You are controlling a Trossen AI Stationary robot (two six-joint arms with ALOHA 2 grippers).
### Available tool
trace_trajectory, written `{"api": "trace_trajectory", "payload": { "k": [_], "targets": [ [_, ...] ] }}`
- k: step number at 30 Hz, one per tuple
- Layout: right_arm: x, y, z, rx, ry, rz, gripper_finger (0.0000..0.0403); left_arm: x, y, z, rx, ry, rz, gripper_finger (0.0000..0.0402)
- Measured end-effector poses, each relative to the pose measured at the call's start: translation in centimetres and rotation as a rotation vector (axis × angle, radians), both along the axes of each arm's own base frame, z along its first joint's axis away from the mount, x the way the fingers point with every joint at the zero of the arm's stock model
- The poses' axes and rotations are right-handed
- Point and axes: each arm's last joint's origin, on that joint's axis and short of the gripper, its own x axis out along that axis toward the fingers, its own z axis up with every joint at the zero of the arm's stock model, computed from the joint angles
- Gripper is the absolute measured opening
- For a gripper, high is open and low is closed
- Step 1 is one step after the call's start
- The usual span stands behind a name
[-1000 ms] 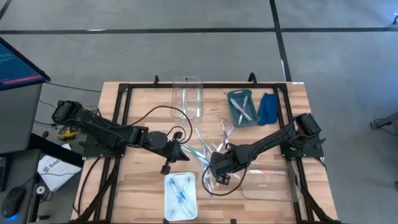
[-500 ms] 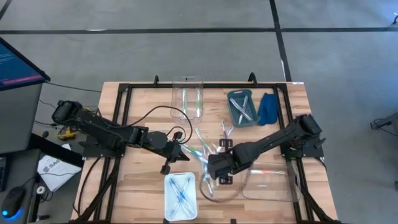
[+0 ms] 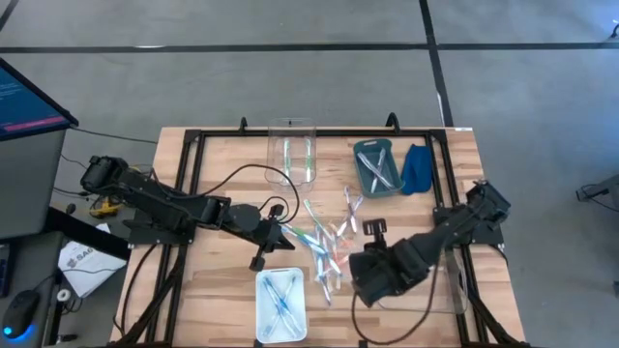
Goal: Pick & Place Toothbrushes
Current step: Put the orange toothbrush into the bottom transparent bin
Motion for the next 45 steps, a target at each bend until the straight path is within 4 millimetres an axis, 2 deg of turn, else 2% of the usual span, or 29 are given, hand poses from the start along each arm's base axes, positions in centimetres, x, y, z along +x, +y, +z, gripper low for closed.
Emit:
{"api": "trace_trajectory", "payload": {
  "k": [6,11,22,25,28,35,39,45],
  "targets": [
    [-0.1,0.3,-0.1,-0.003,-0.001,0.003,0.0,0.0,0.0,0.0,0.001,-0.002,0.005,0.0002],
    [-1.2,0.9,-0.2,-0.004,0.031,-0.017,0.0,0.0,0.0,0.0,0.002,-0.005,0.007,0.0002],
    [-6.3,5.2,0.6,0.087,0.011,0.058,0.0,0.1,0.0,0.1,0.002,-0.014,0.011,0.0002],
    [-7.4,5.9,-0.5,0.072,0.039,0.052,0.0,0.1,0.0,0.2,0.001,-0.02,0.014,0.0002],
    [-8.9,6.2,-2.5,0.045,0.109,0.034,0.0,0.2,0.0,0.3,-0.003,-0.037,0.015,0.0002],
    [-12.1,5.4,-7.6,-0.034,0.355,0.005,0.0,0.3,0.0,0.5,-0.003,-0.061,0.012,0.0002],
    [-13.1,4.7,-8.8,-0.039,0.357,-0.004,0.0,0.3,0.2,0.6,0.017,-0.072,0.014,0.0002],
    [-13.9,3.8,-9.5,0.11,0.254,0.018,0.0,0.5,0.7,0.6,0.021,-0.074,0.035,0.0002]
  ]
}}
